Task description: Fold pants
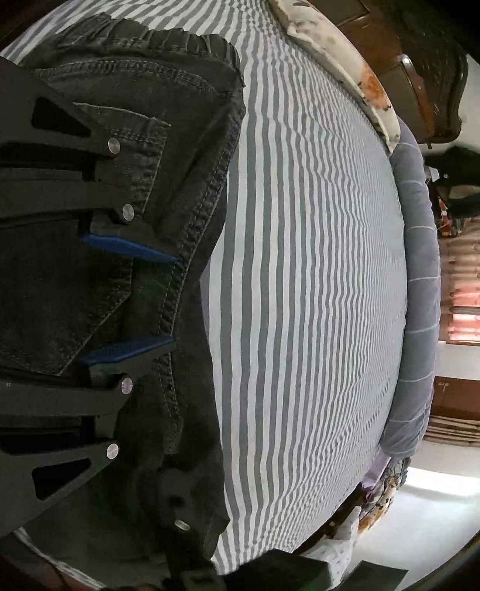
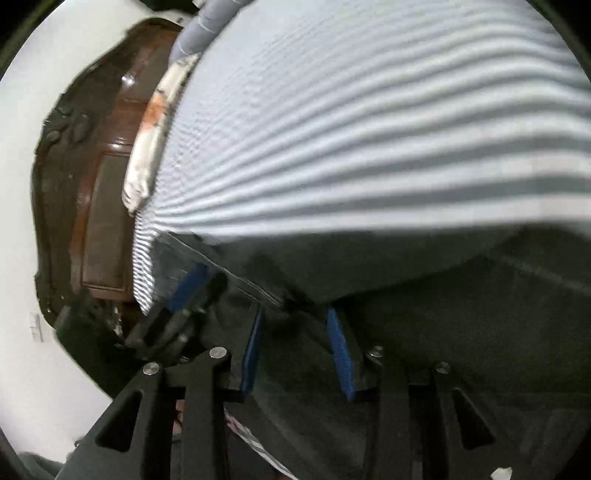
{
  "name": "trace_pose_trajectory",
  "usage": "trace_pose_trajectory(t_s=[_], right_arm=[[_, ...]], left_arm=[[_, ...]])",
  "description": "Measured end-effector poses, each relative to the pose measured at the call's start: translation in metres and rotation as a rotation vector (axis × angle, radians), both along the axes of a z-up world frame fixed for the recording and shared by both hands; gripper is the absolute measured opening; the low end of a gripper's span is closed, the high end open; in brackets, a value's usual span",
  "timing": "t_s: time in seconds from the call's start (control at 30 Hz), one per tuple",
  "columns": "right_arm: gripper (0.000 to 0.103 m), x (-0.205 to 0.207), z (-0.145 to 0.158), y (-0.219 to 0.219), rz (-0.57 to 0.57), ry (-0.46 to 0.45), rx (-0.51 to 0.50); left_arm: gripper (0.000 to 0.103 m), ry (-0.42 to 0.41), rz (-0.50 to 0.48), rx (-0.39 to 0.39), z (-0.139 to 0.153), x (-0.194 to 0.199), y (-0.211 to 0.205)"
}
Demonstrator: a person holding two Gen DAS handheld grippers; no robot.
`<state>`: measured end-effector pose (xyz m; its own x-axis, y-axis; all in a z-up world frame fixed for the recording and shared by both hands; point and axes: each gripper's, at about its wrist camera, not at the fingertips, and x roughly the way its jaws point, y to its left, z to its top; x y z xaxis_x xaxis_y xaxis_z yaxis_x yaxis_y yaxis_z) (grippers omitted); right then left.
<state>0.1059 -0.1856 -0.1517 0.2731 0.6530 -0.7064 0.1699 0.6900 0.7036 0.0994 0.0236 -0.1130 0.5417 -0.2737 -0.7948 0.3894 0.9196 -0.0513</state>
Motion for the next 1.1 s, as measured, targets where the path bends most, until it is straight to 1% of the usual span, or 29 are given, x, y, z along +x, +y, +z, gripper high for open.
trace_pose_trajectory(t_s=[0.1,0.3,0.33,0.37,0.43,0.47,0.57,0.6,0.63,0.7,0.77,0.8,0.83,0.87,0.93,1.0,1.03,1.07,1.1], right_arm=[[0.035,-0.001,0.002,0.010,0.015,-0.030,-0.008],[0.036,0.009,-0.002,0.025,0.033,-0.050,0.045],[0.033,0.010,0.001,0.025,0.031,-0.058,0.055],[0.023,0.009,0.004,0.024,0.027,-0.068,0.054],[0.012,0.008,0.019,0.023,0.034,-0.111,0.022],[0.009,0.008,0.024,0.020,0.033,-0.125,0.014],[0.007,0.015,0.052,0.007,-0.011,-0.209,0.020],[0.007,0.024,0.062,0.003,-0.021,-0.234,0.000],[0.006,0.035,0.070,0.001,-0.027,-0.248,-0.020],[0.006,0.054,0.074,-0.001,-0.040,-0.247,-0.059],[0.006,0.073,0.066,0.001,-0.032,-0.215,-0.124],[0.006,0.081,0.056,0.002,-0.031,-0.185,-0.151],[0.006,0.088,0.046,0.004,-0.017,-0.165,-0.190],[0.006,0.091,0.040,0.005,-0.009,-0.158,-0.224],[0.005,0.097,0.021,0.008,0.003,-0.128,-0.263],[0.004,0.098,0.015,0.008,-0.018,-0.135,-0.269],[0.004,0.097,0.017,0.010,-0.011,-0.144,-0.284],[0.004,0.098,0.018,0.011,-0.003,-0.147,-0.295],[0.004,0.097,0.020,0.012,0.005,-0.146,-0.303]], left_arm=[[0.044,-0.001,-0.003,-0.012,-0.001,-0.001,0.001],[0.044,0.001,0.001,-0.025,-0.001,-0.002,0.006],[0.044,0.002,0.001,-0.029,-0.001,-0.002,0.008],[0.044,0.007,0.003,-0.037,0.000,-0.002,0.009],[0.044,0.011,0.009,-0.057,0.006,-0.002,0.014],[0.044,0.000,0.017,-0.062,0.010,-0.003,0.017],[0.044,-0.046,0.032,-0.072,0.027,-0.008,0.028],[0.044,-0.055,0.031,-0.087,0.033,-0.011,0.032],[0.044,-0.056,0.026,-0.103,0.037,-0.013,0.035],[0.044,-0.056,0.015,-0.101,0.040,-0.018,0.036],[0.044,-0.052,-0.001,-0.074,0.036,-0.022,0.035],[0.044,-0.047,-0.005,-0.051,0.033,-0.025,0.034],[0.044,-0.044,-0.012,-0.045,0.031,-0.026,0.033],[0.044,-0.039,-0.020,-0.041,0.028,-0.027,0.032],[0.044,-0.024,-0.029,-0.020,0.022,-0.028,0.029],[0.044,0.009,-0.034,-0.001,0.012,-0.026,0.030],[0.044,0.024,-0.028,0.014,0.006,-0.025,0.031],[0.044,0.039,-0.023,0.019,0.001,-0.023,0.032],[0.044,0.050,-0.018,0.005,-0.004,-0.022,0.036]])
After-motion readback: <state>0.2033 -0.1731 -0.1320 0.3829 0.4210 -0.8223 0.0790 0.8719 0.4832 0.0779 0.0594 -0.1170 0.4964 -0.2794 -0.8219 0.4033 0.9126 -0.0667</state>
